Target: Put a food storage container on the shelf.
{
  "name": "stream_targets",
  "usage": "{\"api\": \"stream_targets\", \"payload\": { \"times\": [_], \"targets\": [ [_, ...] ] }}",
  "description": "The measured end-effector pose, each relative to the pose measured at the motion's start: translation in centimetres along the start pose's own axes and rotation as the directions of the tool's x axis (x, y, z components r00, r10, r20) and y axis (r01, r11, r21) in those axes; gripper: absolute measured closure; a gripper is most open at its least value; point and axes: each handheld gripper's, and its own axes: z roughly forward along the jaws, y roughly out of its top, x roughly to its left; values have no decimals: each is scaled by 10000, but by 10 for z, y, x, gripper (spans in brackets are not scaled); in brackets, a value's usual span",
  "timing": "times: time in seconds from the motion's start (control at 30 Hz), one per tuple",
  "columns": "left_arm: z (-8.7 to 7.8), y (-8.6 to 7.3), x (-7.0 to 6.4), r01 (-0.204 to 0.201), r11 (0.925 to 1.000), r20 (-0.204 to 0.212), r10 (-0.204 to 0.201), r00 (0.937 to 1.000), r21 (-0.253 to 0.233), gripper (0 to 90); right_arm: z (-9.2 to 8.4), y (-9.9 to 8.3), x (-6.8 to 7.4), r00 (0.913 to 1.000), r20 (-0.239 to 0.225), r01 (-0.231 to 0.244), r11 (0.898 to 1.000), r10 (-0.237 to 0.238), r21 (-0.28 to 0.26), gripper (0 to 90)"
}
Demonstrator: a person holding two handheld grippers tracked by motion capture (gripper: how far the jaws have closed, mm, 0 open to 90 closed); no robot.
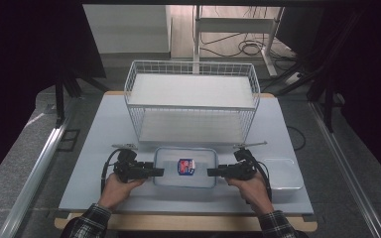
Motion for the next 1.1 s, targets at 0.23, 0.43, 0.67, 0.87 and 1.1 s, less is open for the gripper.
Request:
{"api": "stream_targets", "payload": {
  "times": [0.23, 0.43, 0.67, 0.87, 1.1],
  "targets": [
    [-5, -2, -4, -122, 9987, -159, 114, 9998, -496, 485, -7, -4, 9, 9994, 280, 196, 9989, -184, -421, 497],
    [-8, -4, -4, -43, 9979, -151, 33, 9999, -650, 514, -6, -8, 15, 9959, 617, 701, 9948, -656, -733, 496],
    [-11, -3, -6, -30, 9961, -238, 9, 9997, -884, 521, -7, -8, 17, 9937, 727, 922, 9904, -849, -1033, 495],
    [-15, 3, -12, -101, 9944, -163, 84, 9998, -1053, 528, -14, -4, 23, 9917, 850, 1086, 9818, -962, -1560, 491],
    [-22, 13, -20, -302, 9920, -298, 267, 9992, -1222, 529, -21, 5, 30, 9899, 885, 1252, 9755, -1107, -1811, 490]
  ]
}}
